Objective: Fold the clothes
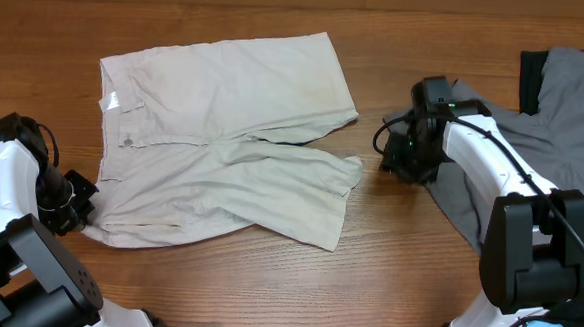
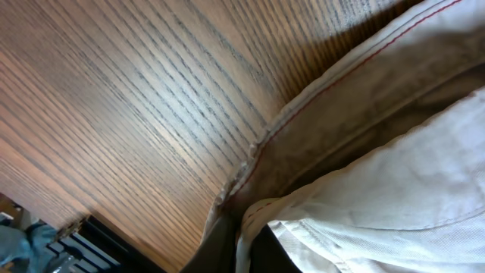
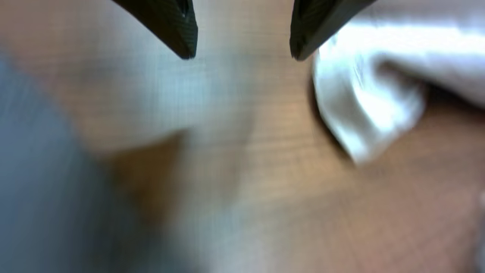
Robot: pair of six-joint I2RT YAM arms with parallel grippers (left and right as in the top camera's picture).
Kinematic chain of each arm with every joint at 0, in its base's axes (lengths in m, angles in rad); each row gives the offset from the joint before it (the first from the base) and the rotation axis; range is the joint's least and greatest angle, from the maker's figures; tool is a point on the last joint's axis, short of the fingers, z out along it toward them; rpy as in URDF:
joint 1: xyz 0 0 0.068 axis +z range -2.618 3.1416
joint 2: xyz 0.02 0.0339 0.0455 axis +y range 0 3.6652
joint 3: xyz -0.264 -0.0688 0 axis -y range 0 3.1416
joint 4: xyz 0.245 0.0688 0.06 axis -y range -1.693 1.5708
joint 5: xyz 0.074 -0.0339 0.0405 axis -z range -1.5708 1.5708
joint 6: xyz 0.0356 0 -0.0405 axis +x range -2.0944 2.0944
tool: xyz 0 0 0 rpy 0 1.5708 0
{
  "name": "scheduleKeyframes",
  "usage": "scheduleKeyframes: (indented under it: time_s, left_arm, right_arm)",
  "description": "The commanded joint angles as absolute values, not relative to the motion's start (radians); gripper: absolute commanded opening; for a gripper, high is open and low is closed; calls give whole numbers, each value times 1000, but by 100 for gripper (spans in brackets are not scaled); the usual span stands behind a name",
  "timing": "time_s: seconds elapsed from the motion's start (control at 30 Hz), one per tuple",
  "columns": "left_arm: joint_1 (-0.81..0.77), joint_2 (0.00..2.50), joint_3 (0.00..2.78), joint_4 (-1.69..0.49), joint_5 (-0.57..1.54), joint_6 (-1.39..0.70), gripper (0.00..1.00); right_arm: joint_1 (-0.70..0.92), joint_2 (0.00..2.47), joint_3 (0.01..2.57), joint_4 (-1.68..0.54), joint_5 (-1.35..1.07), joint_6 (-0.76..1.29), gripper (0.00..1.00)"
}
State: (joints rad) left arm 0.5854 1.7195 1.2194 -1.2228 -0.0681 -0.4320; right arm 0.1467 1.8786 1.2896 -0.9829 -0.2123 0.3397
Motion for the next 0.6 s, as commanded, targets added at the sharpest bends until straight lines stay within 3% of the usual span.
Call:
scheduleKeyframes:
  time_s: [0.0,0.2,0.43,0.5,0.57]
  left_arm:
    - [595,1713,1234,-1219,-80,-449,11]
    - [595,1713,1234,-1213,-77,-449,11]
    - [595,1713,1234,-1216,-77,-449,12]
    - [595,1713,1234,-1219,-77,-449,12]
    - [595,1713,1234,-1219,-78,-449,12]
  right_arm:
    - [163,1875,1293,-1115,-382,249,44]
    - [262,1875,1209,-1187,-502,129,44]
    - [457,1875,1095,-1029,-498,200,52]
    - [471,1875,1071,-967,-471,249,52]
    - [472,1875,1050,-902,-426,300,41]
